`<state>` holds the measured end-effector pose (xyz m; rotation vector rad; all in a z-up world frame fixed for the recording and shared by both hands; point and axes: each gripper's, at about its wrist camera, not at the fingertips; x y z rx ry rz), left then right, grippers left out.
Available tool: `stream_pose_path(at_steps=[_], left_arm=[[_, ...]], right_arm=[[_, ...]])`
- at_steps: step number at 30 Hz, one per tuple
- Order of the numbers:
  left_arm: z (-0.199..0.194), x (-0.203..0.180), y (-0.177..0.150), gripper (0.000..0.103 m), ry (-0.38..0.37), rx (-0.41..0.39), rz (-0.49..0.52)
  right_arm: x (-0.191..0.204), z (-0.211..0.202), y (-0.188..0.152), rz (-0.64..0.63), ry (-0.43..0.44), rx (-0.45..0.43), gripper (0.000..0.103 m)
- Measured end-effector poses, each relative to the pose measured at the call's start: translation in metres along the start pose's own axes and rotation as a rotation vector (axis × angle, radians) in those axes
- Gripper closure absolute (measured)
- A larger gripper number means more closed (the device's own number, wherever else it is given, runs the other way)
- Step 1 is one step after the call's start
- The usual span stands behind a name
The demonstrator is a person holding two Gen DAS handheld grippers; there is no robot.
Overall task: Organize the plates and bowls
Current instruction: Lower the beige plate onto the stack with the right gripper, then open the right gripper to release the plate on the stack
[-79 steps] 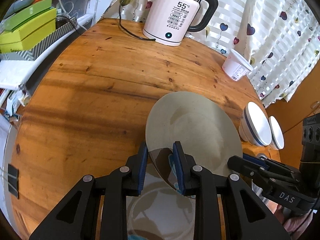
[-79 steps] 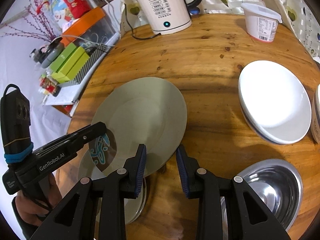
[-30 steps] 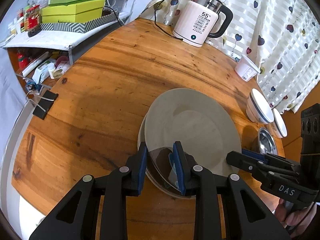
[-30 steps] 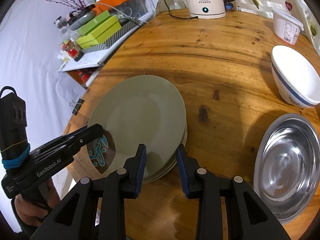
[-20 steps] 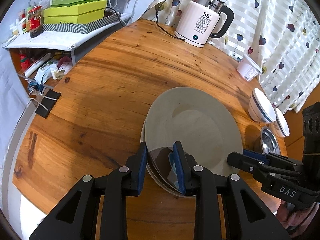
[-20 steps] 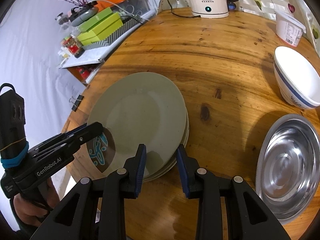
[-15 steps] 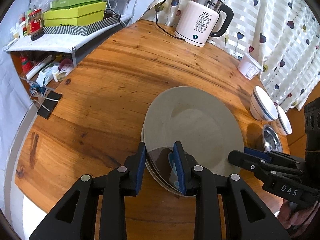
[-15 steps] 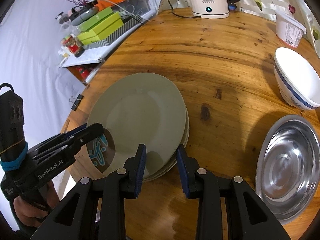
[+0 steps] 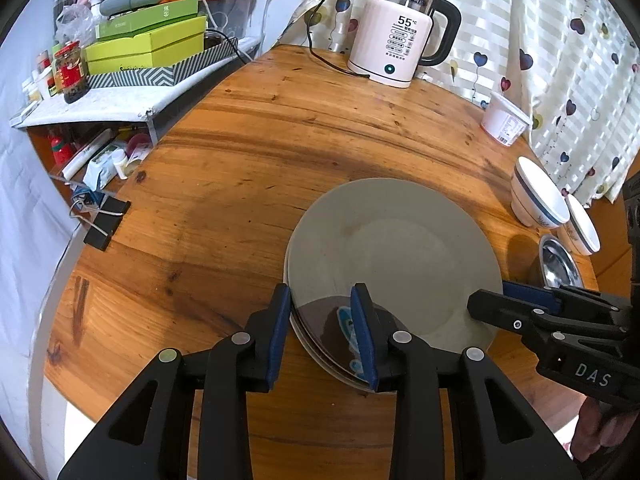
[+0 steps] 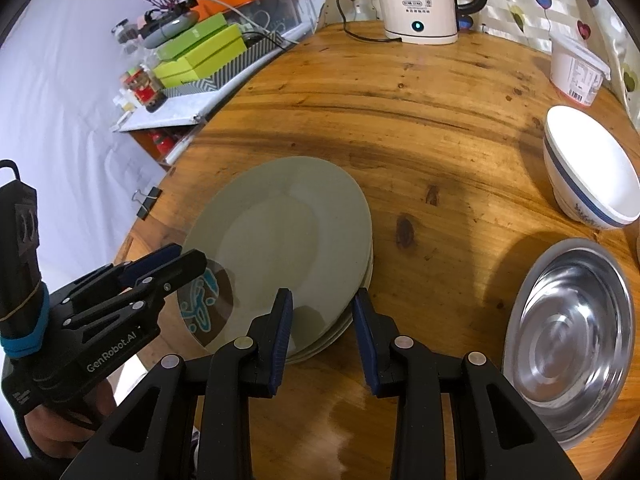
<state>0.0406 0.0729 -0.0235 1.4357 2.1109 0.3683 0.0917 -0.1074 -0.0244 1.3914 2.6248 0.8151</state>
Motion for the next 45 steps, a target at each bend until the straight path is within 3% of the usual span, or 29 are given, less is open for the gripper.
stream_pose_path(at_steps=[8, 14, 22, 45], left_arm=[[-0.002, 0.001, 0.001, 0.071, -0.003, -0.009, -0.009], [-0.001, 0.006, 0.004, 0.071, -0.013, -0.009, -0.03], [0.001, 0.003, 0.004, 0.071, -0.027, -0.001, -0.033], [-0.004, 0.01, 0.006, 0.071, -0.034, -0.015, -0.051]], right_arm=[[-0.003, -0.003, -0.001, 0.003, -0.009, -0.01, 0.072], [-0.005, -0.013, 0.0, 0.002, -0.017, -0.064, 0.072], [-0.007, -0.01, -0.001, -0.001, 0.0, -0.059, 0.077], [-0.006, -0.019, -0.002, 0.009, 0.011, -0.09, 0.077]])
Point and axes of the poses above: each gripper's, at about its wrist camera, not at the fingertips, and z roughly the way its jaws point, x to its left, y to its top, and after that the axes turned 11 degrees about -z, right-handed
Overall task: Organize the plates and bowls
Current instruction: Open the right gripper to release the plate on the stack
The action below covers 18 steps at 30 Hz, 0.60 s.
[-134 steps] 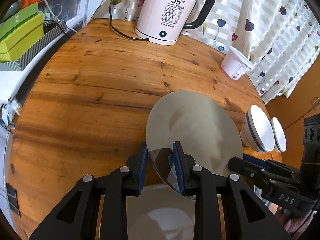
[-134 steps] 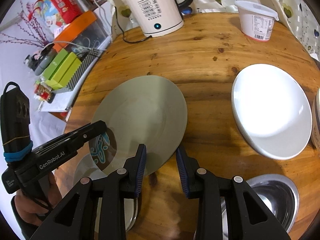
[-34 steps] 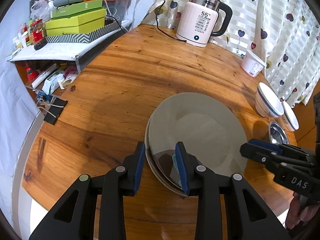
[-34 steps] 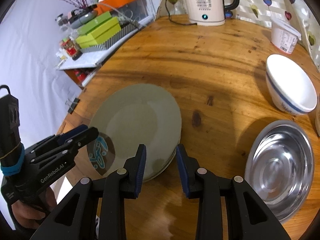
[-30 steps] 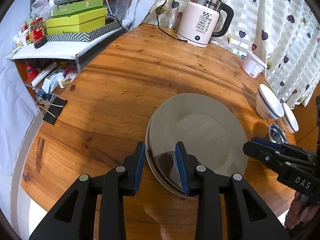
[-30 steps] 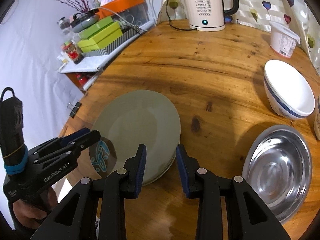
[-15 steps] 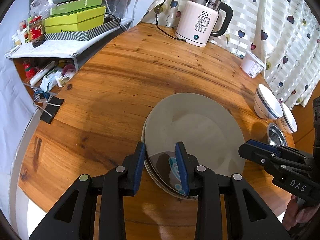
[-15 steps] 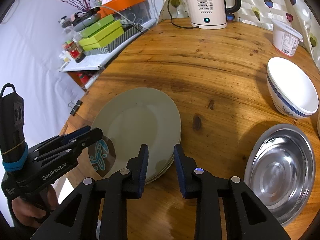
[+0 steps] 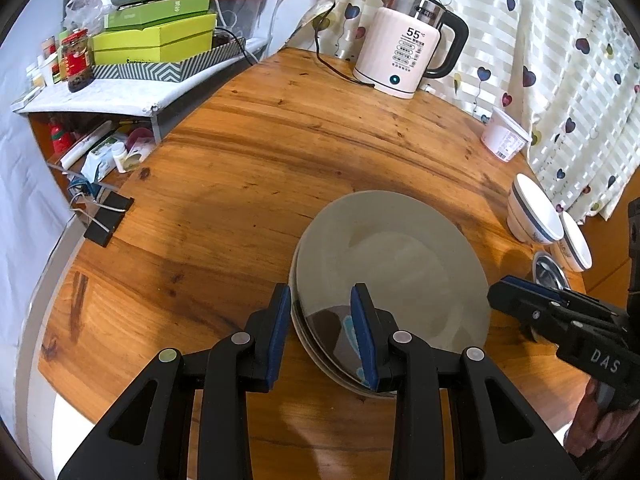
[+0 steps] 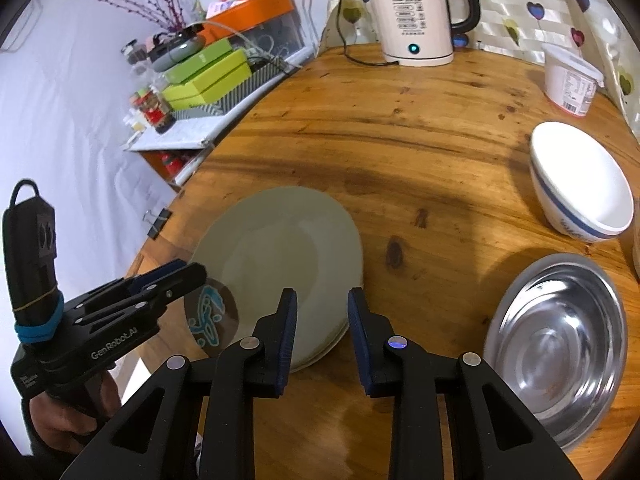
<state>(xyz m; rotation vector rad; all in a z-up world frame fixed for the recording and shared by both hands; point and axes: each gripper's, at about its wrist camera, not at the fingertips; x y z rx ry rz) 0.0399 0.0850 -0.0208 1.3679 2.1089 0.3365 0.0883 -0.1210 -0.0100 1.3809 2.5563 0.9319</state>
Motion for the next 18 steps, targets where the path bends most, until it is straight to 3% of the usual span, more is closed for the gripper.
stream_pose_path(at_steps=[18], left_arm=[[0.0032, -0.0037, -0.0007, 0.071, -0.01, 0.014, 0.001]], right_arm=[[-0.0027, 0.0089, -0.002, 0.007, 0.026, 0.026, 0.077]])
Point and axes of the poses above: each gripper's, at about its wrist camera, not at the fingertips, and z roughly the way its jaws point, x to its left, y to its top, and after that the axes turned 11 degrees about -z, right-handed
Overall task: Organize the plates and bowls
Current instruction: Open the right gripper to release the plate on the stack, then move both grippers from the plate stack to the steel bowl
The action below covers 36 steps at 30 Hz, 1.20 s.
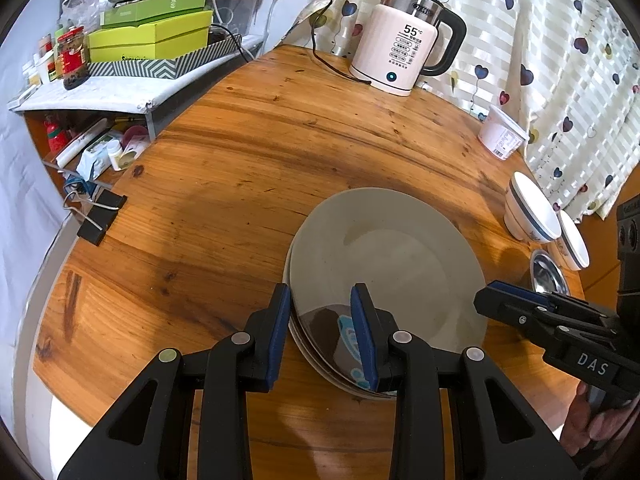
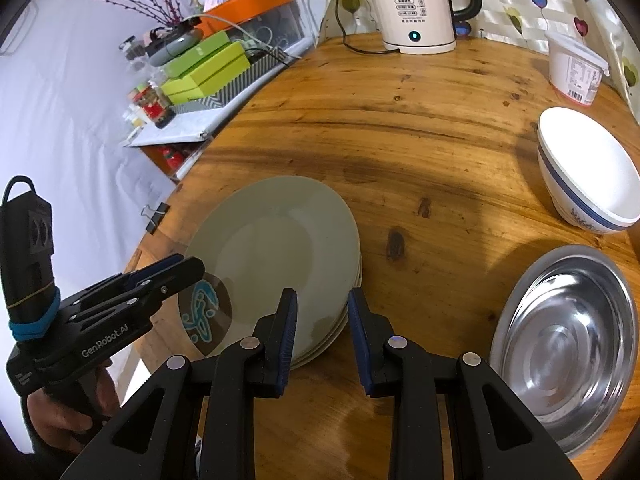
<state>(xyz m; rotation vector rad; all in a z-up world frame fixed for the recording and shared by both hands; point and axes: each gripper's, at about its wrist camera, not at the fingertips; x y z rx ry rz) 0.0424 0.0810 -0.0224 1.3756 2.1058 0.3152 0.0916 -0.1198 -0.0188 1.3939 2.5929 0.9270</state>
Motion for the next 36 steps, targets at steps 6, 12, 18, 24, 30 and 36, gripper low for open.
stream_pose_path(at_steps=[6, 12, 18, 24, 30, 36], left_arm=[[-0.011, -0.001, 0.003, 0.071, -0.007, -0.03, -0.003], [-0.024, -0.014, 0.005, 0.071, -0.043, -0.057, 0.023], [-0.027, -0.027, 0.004, 0.062, -0.088, -0.052, 0.041], [-0.029, -0.041, 0.002, 0.061, -0.11, -0.049, 0.074], [-0.027, -0.06, 0.0, 0.061, -0.146, -0.034, 0.122], [-0.022, -0.077, -0.001, 0.061, -0.175, -0.015, 0.15]], right_arm=[[0.0, -0.016, -0.001, -0.003, -0.004, -0.039, 0.077], [-0.003, -0.036, -0.007, 0.001, -0.01, -0.077, 0.07], [-0.011, -0.056, -0.016, 0.004, 0.004, -0.114, 0.061], [-0.023, -0.071, -0.026, 0.009, -0.006, -0.136, 0.06], [-0.037, -0.085, -0.036, 0.027, -0.017, -0.162, 0.06], [-0.051, -0.091, -0.043, 0.068, -0.031, -0.166, 0.058]])
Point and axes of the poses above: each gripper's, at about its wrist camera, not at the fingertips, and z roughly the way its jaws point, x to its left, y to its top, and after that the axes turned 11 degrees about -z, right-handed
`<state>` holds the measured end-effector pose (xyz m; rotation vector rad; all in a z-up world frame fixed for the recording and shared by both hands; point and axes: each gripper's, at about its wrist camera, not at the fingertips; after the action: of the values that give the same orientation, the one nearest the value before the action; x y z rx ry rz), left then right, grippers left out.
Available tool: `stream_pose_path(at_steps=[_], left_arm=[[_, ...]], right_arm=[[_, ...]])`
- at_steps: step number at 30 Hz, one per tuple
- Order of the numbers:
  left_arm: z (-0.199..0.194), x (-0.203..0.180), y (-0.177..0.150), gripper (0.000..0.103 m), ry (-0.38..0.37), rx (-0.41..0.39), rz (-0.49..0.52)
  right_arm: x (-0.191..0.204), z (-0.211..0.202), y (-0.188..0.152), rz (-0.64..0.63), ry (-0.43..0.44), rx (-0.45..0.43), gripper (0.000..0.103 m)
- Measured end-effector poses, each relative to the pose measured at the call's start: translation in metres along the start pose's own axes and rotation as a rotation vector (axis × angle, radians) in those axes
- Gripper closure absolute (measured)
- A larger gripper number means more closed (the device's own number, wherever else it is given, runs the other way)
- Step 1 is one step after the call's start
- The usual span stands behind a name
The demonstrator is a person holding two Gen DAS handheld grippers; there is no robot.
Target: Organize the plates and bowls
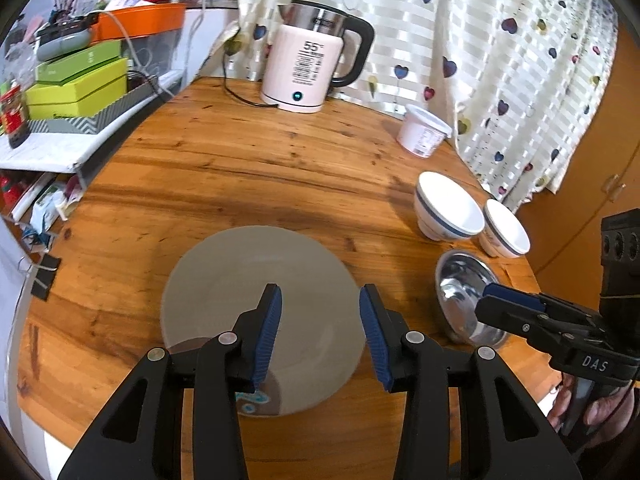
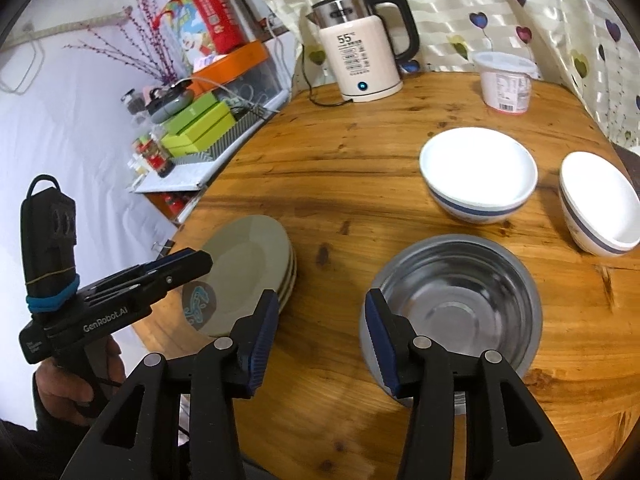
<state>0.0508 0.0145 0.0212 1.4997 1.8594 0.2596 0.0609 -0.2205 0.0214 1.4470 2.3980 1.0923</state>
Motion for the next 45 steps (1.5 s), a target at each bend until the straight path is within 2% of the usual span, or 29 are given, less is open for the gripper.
stream_pose_path(at_steps=[17, 27, 37, 45], left_arm=[[0.02, -0.032, 0.005, 0.061, -0.037, 0.047, 0.049], [0.029, -0.051, 0.014, 0.061, -0.064, 0.056, 0.076], [0.045, -0.076, 0.024, 0.061, -0.092, 0.081, 0.112], [0.065, -0.09, 0.035, 0.061, -0.114, 0.104, 0.103]], right_arm=[[-0.031, -0.014, -0.004, 0.067, -0.025, -0.005, 0.057], [-0.058, -0.029, -0.005, 0.134, -0.078, -0.041, 0.058], [-0.085, -0.04, -0.005, 0.186, -0.126, -0.063, 0.064], [-0.107, -0.037, -0.006, 0.243, -0.136, -0.057, 0.071]])
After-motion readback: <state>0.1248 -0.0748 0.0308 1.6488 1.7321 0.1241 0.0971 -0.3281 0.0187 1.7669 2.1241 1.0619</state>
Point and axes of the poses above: each gripper's, at about its wrist camera, not at the fingertips, and z roughly the way its jaws point, x to its left, y to its top, and after that the axes turned 11 degrees about -z, right-handed
